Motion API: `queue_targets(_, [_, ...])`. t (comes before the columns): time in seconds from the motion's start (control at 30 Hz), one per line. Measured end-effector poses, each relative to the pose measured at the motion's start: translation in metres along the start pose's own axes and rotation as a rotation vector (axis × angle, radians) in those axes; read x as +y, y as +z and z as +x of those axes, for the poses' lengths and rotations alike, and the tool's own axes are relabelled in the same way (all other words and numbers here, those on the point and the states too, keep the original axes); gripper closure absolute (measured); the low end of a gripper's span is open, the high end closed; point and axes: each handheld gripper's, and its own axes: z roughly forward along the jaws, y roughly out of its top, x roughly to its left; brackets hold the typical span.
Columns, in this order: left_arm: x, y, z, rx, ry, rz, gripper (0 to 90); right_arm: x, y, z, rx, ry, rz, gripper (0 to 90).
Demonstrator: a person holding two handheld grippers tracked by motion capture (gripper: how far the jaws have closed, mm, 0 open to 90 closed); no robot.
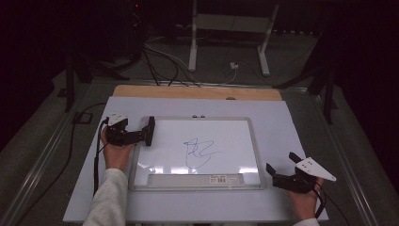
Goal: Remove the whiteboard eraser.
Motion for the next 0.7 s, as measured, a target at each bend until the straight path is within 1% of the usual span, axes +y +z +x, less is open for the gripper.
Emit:
queue_targets(0.33, [-0.003,0.008,-0.003,-0.023,-0.007,0.032,7.6,0.000,0.000,-0.001,0.001,-0.002,-0.001,0.3])
queue_targets(0.37, [-0.004,0.009,-0.004,-0.031,-0.003,0.041,8.7,0.000,-0.001,0.000,0.002,-0.002,-0.001,0.4])
queue_targets(0.43, [-0.004,0.009,-0.004,-0.038,-0.003,0.042,10.0,0.000,-0.001,0.000,0.002,-0.002,-0.001,0.4])
queue_targets(0.5, [-0.005,0.010,-0.004,-0.051,-0.011,0.047,12.3,0.000,-0.001,0.000,0.002,-0.002,-0.001,0.3])
queue_targets(0.53, [-0.006,0.010,-0.004,-0.058,-0.016,0.049,14.9,0.000,-0.001,-0.001,0.002,-0.002,-0.002,0.3])
queue_targets(0.6, [-0.008,0.011,-0.004,-0.075,-0.026,0.054,16.1,0.000,-0.001,-0.001,0.002,-0.002,-0.001,0.3])
queue_targets(0.63, [-0.009,0.012,-0.004,-0.083,-0.025,0.062,16.3,0.000,-0.001,-0.001,0.002,-0.001,-0.001,0.4])
queue_targets(0.7, [-0.011,0.012,-0.005,-0.085,-0.019,0.075,18.1,0.000,-0.001,-0.001,0.003,-0.002,-0.001,0.3])
